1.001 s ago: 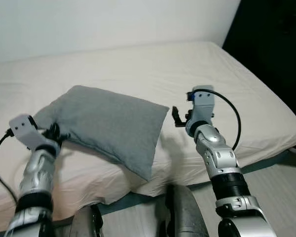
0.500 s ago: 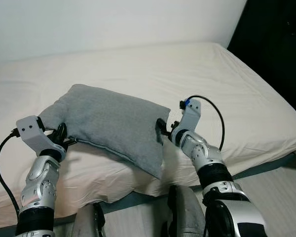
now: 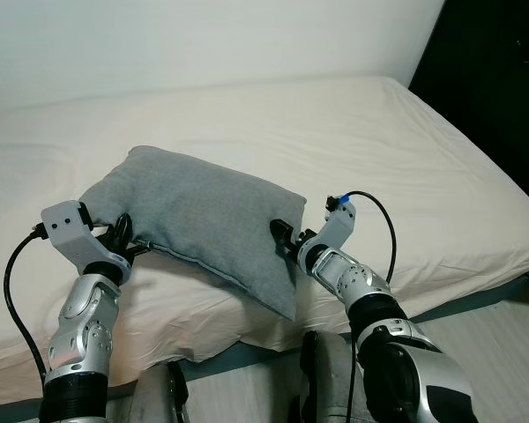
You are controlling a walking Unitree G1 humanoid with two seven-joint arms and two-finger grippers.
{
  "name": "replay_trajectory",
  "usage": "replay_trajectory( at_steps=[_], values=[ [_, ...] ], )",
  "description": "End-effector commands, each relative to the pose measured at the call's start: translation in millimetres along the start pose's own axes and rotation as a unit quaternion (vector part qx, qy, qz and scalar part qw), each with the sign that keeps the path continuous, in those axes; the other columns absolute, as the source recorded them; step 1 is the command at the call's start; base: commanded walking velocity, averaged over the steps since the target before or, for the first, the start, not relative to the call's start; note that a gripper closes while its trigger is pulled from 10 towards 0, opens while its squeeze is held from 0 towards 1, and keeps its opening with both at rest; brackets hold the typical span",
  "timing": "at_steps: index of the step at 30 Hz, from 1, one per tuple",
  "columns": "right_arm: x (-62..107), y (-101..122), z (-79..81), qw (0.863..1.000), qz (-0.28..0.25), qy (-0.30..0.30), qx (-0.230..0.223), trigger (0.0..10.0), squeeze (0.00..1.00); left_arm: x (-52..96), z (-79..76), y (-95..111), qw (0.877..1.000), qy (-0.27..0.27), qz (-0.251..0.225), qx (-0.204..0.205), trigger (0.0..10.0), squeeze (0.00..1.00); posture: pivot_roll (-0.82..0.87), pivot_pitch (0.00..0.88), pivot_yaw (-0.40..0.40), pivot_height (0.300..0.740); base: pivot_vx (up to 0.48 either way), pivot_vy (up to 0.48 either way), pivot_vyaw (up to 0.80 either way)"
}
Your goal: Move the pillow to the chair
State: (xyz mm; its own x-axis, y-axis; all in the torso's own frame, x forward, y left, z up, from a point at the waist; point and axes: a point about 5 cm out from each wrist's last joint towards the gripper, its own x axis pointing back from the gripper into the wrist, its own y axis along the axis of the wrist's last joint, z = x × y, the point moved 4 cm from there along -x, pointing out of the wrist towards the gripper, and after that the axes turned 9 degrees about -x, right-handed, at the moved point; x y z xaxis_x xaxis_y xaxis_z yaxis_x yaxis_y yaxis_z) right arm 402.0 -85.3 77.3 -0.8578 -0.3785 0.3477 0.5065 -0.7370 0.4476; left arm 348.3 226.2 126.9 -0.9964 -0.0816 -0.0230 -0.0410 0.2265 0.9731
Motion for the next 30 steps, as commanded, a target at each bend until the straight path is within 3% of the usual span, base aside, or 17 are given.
replay_trajectory(
  at_steps=[1, 4, 9, 11, 15, 17, 18, 19, 20, 22, 25, 26, 28, 29, 30],
  values=[
    [-2.4, -16.0, 3.5, 0.999, 0.032, 0.013, -0.022, 10.0, 0.0, 1.5, -13.1, -7.5, 1.0, -0.022, 0.016, -0.007, 0.0, 0.0, -0.03, 0.156, -0.033, 0.562, 0.0, 0.0, 0.0],
    [-3.8, -26.6, 12.2, 0.997, 0.059, 0.039, -0.04, 10.0, 0.0, 0.5, -17.1, -6.4, 0.999, -0.028, 0.017, -0.009, 0.0, 0.0, -0.02, 0.157, -0.033, 0.562, 0.0, 0.0, 0.0],
    [-5.5, -37.9, 29.4, 0.992, 0.093, 0.08, -0.017, 10.0, 0.0, 0.6, -24.7, -11.0, 0.999, -0.043, 0.029, -0.016, 0.0, 0.0, -0.02, 0.157, -0.033, 0.562, 0.0, 0.0, 0.0],
    [-5.5, -45.3, 43.2, 0.986, 0.117, 0.118, 0.015, 10.0, 0.0, 1.9, -31.1, -14.9, 0.998, -0.053, 0.035, -0.017, 0.0, 0.0, -0.02, 0.157, -0.031, 0.562, 0.0, 0.0, 0.0],
    [-5.1, -51.5, 52.5, 0.978, 0.136, 0.145, 0.062, 10.0, 0.0, 3.0, -39.4, -18.3, 0.997, -0.062, 0.04, -0.015, 0.0, 0.0, -0.02, 0.158, -0.03, 0.562, 0.0, 0.0, 0.0],
    [-5.1, -51.5, 52.5, 0.978, 0.136, 0.145, 0.062, 10.0, 0.0, 3.0, -39.4, -18.3, 0.997, -0.062, 0.04, -0.015, 0.0, 0.0, -0.02, 0.158, -0.03, 0.562, 0.0, 0.0, 0.0],
    [-5.3, -52.3, 56.0, 0.975, 0.139, 0.153, 0.087, 10.0, 0.0, 3.7, -45.4, -19.1, 0.997, -0.07, 0.041, -0.013, 0.0, 0.0, -0.02, 0.157, -0.03, 0.562, 0.0, 0.0, 0.0],
    [-6.6, -48.5, 58.5, 0.973, 0.128, 0.15, 0.121, 9.5, 0.0, 4.8, -53.8, -19.2, 0.996, -0.083, 0.041, -0.007, 0.0, 0.0, -0.02, 0.153, -0.029, 0.562, 0.0, 0.0, 0.0],
    [-7.7, -43.8, 60.3, 0.971, 0.115, 0.147, 0.147, 0.0, 0.0, 6.0, -60.8, -18.9, 0.995, -0.094, 0.041, -0.005, 0.0, 0.0, -0.02, 0.152, -0.029, 0.562, 0.0, 0.0, 0.0],
    [-7.7, -43.8, 60.3, 0.971, 0.115, 0.147, 0.147, 0.0, 0.0, 6.0, -60.8, -18.9, 0.995, -0.094, 0.041, -0.005, 0.0, 0.0, -0.02, 0.152, -0.029, 0.562, 0.0, 0.0, 0.0],
    [-10.3, -8.8, 53.7, 0.978, 0.028, 0.081, 0.193, 0.0, 0.0, 13.9, -86.2, -19.2, 0.988, -0.149, 0.041, -0.025, 0.0, 0.0, -0.02, 0.14, -0.023, 0.562, 0.0, 0.0, 0.0],
    [-10.3, -8.8, 53.7, 0.978, 0.028, 0.081, 0.193, 0.0, 0.0, 13.9, -86.2, -19.2, 0.988, -0.149, 0.041, -0.025, 0.0, 0.0, -0.02, 0.14, -0.023, 0.562, 0.0, 0.0, 0.0],
    [-9.3, 1.0, 52.1, 0.97, 0.004, 0.066, 0.232, 0.0, 0.0, 15.6, -89.5, -19.4, 0.986, -0.157, 0.039, -0.043, 0.0, 0.0, -0.02, 0.138, -0.023, 0.562, 0.0, 0.0, 0.0],
    [-8.2, 6.3, 49.4, 0.955, -0.007, 0.049, 0.293, 0.0, 0.0, 16.1, -90.2, -19.0, 0.986, -0.156, 0.037, -0.052, 0.0, 0.0, -0.02, 0.13, -0.025, 0.562, 0.0, 0.0, 0.0],
    [-8.2, 6.3, 49.4, 0.955, -0.007, 0.049, 0.293, 0.0, 0.0, 16.1, -90.2, -19.0, 0.986, -0.156, 0.037, -0.052, 0.0, 0.0, -0.02, 0.13, -0.025, 0.562, 0.0, 0.0, 0.0]
  ],
)
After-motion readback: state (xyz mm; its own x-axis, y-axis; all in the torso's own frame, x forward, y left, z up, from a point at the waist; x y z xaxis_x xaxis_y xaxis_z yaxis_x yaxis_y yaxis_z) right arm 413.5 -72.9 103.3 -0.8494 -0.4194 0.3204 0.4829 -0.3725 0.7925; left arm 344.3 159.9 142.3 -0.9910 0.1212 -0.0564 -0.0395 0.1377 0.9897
